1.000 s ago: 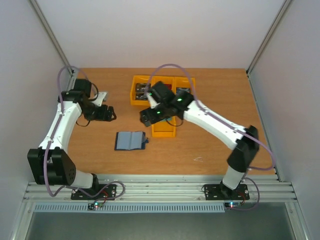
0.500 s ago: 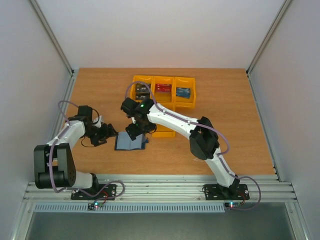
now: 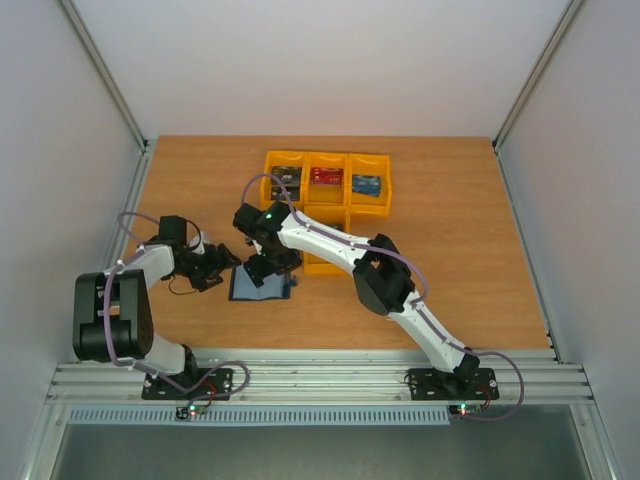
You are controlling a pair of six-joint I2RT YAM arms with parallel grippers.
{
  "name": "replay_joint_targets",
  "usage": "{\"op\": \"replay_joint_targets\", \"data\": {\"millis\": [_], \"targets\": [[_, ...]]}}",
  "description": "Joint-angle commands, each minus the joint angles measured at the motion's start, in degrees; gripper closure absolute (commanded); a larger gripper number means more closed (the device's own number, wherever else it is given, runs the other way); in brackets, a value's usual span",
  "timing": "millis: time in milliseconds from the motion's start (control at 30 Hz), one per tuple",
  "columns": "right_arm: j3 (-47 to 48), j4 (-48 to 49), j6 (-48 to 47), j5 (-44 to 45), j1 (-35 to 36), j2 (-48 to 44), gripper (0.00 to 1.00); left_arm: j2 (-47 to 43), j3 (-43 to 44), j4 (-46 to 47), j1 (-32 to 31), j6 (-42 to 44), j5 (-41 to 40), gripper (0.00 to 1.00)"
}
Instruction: Take the credit cards out of the card holder
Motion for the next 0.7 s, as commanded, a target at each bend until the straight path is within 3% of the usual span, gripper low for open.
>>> {"op": "replay_joint_targets", "data": {"millis": [0, 233, 400, 500, 667], "targets": [[2.8, 0.4, -1.5, -4.3, 0.3, 2.5, 0.15, 2.4, -0.4, 4.5, 0.4, -1.2, 1.6, 0.22], [1.9, 3.9, -0.8, -9.7, -0.8, 4.4, 0.19, 3.6, -1.0, 9.0, 0.3, -1.0, 6.0, 0.30], [-0.1, 7.1, 0.0, -13.8, -2.4, 4.2, 0.21, 1.0, -1.7, 11.7, 0.4, -0.2, 10.7, 0.47], [-1.9, 9.5, 0.7, -16.4, -3.3, 3.5, 0.23, -0.8, -2.5, 13.9, 0.1, -0.1, 13.7, 0.49], [-2.7, 12.7, 1.3, -19.9, -4.5, 3.0, 0.35, -1.8, -2.5, 15.4, -0.2, 0.4, 18.0, 0.49]]}}
